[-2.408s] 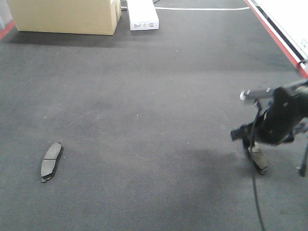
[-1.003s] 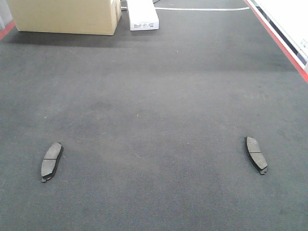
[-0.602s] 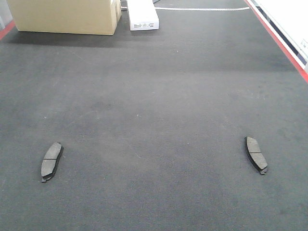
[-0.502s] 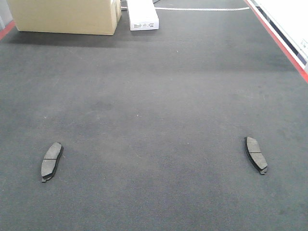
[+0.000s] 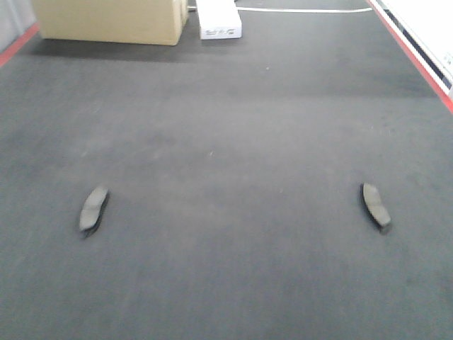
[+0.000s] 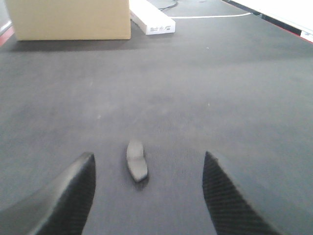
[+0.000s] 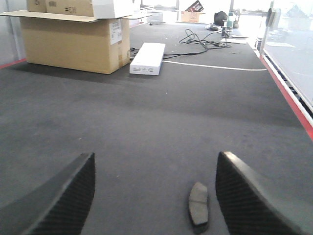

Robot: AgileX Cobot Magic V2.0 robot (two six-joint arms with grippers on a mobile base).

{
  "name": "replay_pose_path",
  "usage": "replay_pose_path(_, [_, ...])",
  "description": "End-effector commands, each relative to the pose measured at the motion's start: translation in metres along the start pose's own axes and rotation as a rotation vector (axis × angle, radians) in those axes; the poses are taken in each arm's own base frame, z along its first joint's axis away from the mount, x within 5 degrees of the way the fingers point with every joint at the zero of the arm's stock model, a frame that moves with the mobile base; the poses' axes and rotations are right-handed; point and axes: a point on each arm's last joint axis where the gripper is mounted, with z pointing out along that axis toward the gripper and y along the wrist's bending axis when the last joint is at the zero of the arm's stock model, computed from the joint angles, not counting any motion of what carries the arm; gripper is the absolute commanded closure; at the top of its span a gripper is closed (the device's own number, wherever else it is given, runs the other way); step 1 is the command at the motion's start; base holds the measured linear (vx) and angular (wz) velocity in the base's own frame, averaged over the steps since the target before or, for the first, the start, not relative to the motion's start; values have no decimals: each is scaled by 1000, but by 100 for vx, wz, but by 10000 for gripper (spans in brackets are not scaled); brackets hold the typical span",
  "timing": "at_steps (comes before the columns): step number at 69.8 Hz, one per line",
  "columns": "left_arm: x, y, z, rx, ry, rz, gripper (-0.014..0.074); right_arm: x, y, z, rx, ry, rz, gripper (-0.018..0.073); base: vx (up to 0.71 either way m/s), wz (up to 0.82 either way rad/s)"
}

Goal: Move and align brake pads A on conveyor
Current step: 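Back the base away from the conveyor and turn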

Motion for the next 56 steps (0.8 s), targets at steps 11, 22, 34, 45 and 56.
replay_pose_path(11, [-14,-2,-2,15,-86,2,150,-15,-1,-1,6,-95,-17,52,-34,15])
replay_pose_path(22, [-14,-2,-2,15,-85,2,150,-15,-1,-1,6,-95,-17,52,-40,11])
replay_pose_path(34, [-14,-1,-2,14,-83,2,150,-15,-1,-1,6,-95,-17,52,-44,0])
replay_pose_path(45, [-14,-1,-2,14,-83,2,150,-15,-1,-1,6,-95,-17,52,-47,-8])
replay_pose_path(56, [-14,-1,-2,14,-83,2,150,-15,-1,-1,6,-95,-17,52,-46,-9])
